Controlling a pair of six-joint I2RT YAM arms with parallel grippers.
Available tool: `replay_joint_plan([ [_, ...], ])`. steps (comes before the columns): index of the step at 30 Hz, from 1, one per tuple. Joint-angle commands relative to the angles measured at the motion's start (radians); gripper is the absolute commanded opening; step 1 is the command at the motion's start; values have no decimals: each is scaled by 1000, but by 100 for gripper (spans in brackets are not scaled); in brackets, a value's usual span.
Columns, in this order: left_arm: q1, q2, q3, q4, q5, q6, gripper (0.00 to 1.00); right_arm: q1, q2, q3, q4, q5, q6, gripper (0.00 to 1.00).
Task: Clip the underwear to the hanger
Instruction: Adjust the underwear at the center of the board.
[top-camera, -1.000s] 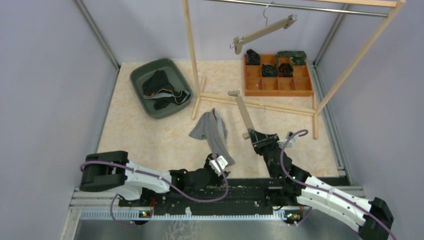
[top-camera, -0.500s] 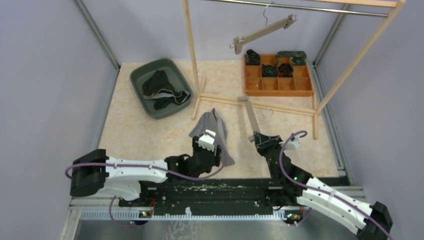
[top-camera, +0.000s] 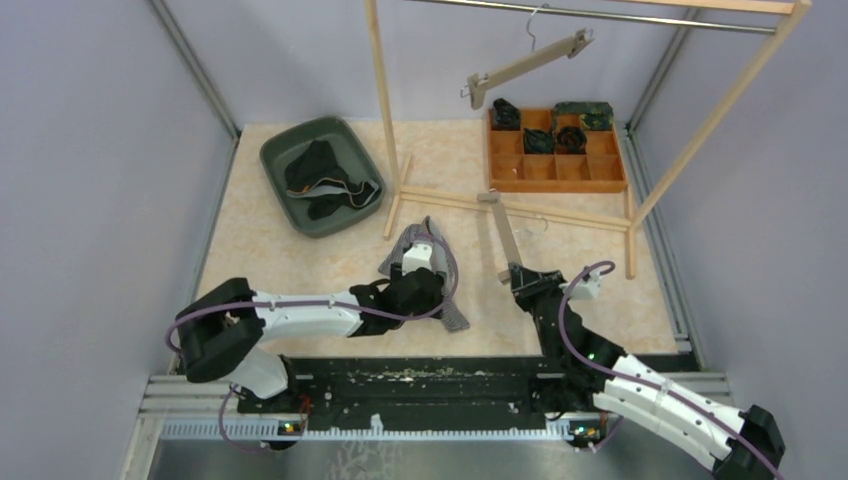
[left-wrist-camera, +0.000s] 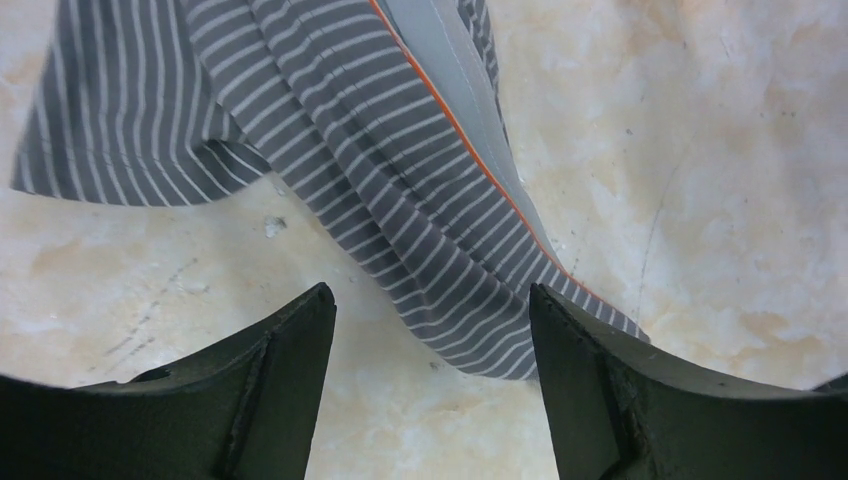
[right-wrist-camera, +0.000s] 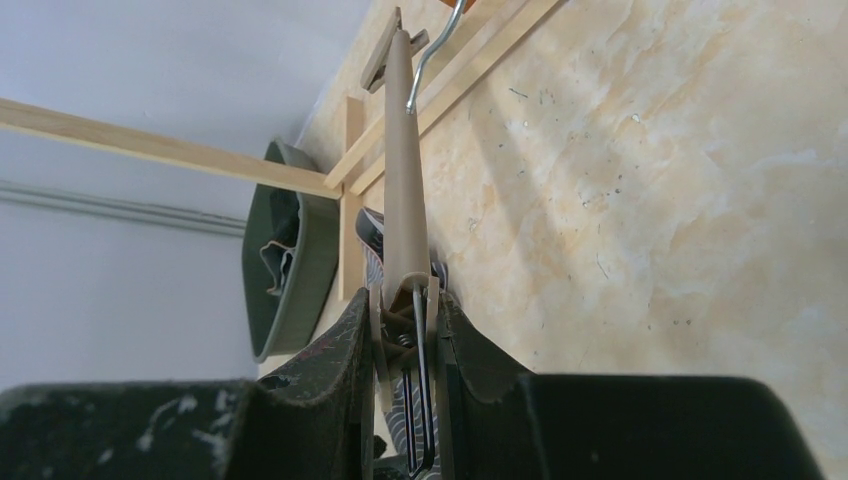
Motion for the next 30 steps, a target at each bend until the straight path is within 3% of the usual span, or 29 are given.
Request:
replay_joint_plan([
  [1, 8, 12, 16, 9, 126, -64, 77, -10, -16, 34, 45, -1, -11, 0],
  [13, 9, 60, 6, 64, 224, -95, 75, -14, -38, 27, 29, -8, -5, 0],
  [23, 12, 3, -75, 44, 175, -109, 17, -20, -51, 21, 21, -8, -1, 0],
  [25, 17, -25, -89, 18, 151, -108, 11, -20, -50, 18, 25, -9, -3, 0],
  [30, 42, -138, -128, -72, 83, -97, 10, -22, -50, 17, 25, -12, -3, 0],
])
